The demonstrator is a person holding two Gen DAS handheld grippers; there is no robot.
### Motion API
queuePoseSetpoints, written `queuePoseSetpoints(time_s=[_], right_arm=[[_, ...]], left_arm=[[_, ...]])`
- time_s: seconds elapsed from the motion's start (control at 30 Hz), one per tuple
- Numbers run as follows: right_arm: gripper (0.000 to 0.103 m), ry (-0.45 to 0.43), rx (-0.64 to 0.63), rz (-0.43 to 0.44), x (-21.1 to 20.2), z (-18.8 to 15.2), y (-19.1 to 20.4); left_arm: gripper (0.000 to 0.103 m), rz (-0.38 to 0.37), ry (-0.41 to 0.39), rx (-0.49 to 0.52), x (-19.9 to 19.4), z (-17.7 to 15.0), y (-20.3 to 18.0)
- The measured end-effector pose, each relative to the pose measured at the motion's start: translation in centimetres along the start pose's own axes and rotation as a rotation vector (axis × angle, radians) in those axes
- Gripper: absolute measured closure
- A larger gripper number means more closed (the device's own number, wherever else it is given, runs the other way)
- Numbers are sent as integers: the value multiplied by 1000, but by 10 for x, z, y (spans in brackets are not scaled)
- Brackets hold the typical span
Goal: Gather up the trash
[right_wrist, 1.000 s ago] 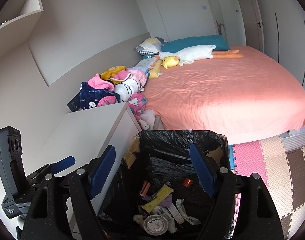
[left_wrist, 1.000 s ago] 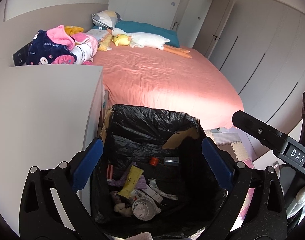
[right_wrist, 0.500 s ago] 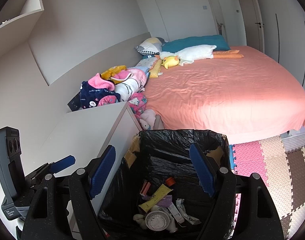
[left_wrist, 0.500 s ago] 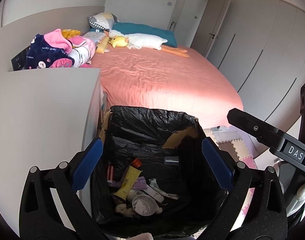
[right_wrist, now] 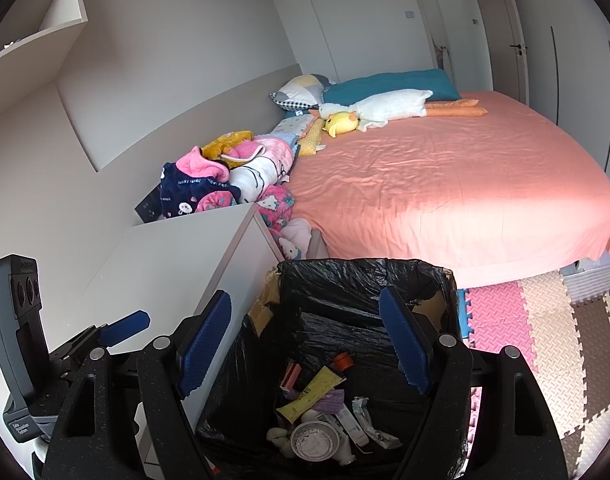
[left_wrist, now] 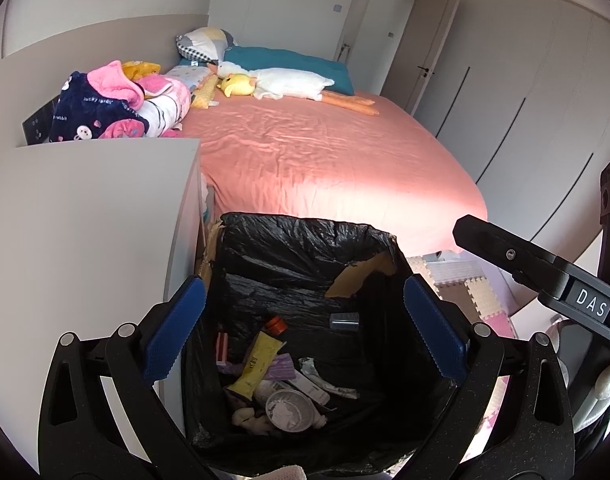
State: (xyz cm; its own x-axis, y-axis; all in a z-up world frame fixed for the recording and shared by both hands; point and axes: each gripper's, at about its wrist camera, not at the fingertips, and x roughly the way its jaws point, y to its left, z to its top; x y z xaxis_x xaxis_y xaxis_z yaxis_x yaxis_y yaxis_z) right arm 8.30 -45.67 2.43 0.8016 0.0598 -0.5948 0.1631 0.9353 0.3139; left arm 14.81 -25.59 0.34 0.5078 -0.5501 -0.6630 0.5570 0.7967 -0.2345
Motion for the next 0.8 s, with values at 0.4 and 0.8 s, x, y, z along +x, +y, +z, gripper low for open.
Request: queuePoseSetpoints(time_s=[0.4,0.8], right_arm=[[26,1,0,0,0,0,0],[26,2,0,-1,0,-1,0]], left_arm=[[7,4,7,19,0,0,-4],[7,5,11,24,1,1,-6]])
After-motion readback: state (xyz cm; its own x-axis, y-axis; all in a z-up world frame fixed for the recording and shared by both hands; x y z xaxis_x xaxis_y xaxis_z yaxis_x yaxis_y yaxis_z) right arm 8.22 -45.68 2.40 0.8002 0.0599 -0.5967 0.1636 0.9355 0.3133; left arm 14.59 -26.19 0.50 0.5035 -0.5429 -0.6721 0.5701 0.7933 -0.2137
